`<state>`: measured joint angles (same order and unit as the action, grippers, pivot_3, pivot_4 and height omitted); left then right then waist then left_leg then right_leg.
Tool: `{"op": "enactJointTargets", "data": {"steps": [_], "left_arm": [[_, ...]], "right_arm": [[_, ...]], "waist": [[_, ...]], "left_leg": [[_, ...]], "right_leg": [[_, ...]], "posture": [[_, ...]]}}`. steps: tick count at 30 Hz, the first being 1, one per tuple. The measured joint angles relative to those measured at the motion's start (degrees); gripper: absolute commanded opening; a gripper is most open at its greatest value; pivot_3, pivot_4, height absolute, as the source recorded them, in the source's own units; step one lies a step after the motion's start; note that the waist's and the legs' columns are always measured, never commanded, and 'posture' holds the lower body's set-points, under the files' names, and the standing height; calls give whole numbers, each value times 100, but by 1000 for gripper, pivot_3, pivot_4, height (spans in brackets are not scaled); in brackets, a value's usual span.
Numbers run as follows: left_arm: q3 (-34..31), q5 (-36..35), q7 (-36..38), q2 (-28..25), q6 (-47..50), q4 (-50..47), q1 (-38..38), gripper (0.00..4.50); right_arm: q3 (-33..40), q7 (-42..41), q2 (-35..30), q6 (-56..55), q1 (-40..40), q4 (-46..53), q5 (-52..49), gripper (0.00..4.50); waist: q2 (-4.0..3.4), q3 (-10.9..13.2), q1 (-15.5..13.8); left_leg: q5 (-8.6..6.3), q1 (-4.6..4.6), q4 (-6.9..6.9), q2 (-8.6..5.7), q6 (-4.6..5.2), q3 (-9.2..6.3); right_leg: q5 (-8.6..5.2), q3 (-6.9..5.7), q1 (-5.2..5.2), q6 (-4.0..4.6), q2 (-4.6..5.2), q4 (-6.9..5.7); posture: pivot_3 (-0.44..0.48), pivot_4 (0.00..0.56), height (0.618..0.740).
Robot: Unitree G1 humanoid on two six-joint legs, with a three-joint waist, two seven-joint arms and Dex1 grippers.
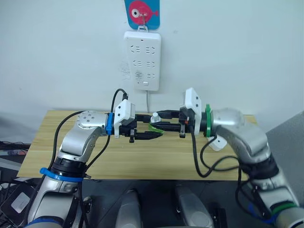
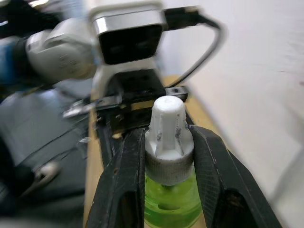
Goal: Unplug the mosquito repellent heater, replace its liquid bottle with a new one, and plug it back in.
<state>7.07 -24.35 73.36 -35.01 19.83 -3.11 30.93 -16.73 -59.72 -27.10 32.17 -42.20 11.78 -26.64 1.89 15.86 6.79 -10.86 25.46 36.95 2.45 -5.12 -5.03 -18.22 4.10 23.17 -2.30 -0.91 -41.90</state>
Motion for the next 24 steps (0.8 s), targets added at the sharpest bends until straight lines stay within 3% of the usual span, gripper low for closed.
{"op": "enactJointTargets", "data": {"steps": [4, 12, 15, 20, 24], "left_arm": [[5, -32, 39, 22, -4, -231, -56, 2293], [-30, -27, -375, 183, -29, -313, -171, 2292], [-87, -40, -600, 297, 62, -261, -188, 2292], [-60, 63, -751, 369, 39, 32, -186, 2292], [-18, 100, -746, 374, -38, 95, -137, 2292]], "right_arm": [[-105, -963, -185, -285, -449, -461, 59, 1024], [390, -556, -343, -219, 182, 278, 3, 3860], [774, 33, -519, -8, 725, 976, 23, 3899], [630, 1988, 338, 231, 1880, 2158, 707, 3899], [223, 2930, 909, 405, 1937, 2365, 1161, 3899]], "waist": [[-3, -20, -41], [-3, -23, -53], [-1, -30, -56], [-8, -72, 30], [-8, -117, 111]], "left_leg": [[1, -4, -6, 2, 0, -11], [4, 2, -1, -2, -7, -11], [5, 2, 0, -2, -8, -12], [8, -2, -4, 4, -14, -7], [14, -3, -6, 1, -22, -12]], "right_leg": [[0, -7, -2, 1, -2, -8], [0, -6, 0, 1, 4, -10], [0, -5, -1, 0, 3, -11], [0, 1, 4, 1, -4, -20], [0, 0, 2, 1, -4, -20]], "posture": [[-111, 152, 725], [-145, 159, 725], [-153, 162, 725], [-172, 165, 725], [-175, 164, 725]]}}
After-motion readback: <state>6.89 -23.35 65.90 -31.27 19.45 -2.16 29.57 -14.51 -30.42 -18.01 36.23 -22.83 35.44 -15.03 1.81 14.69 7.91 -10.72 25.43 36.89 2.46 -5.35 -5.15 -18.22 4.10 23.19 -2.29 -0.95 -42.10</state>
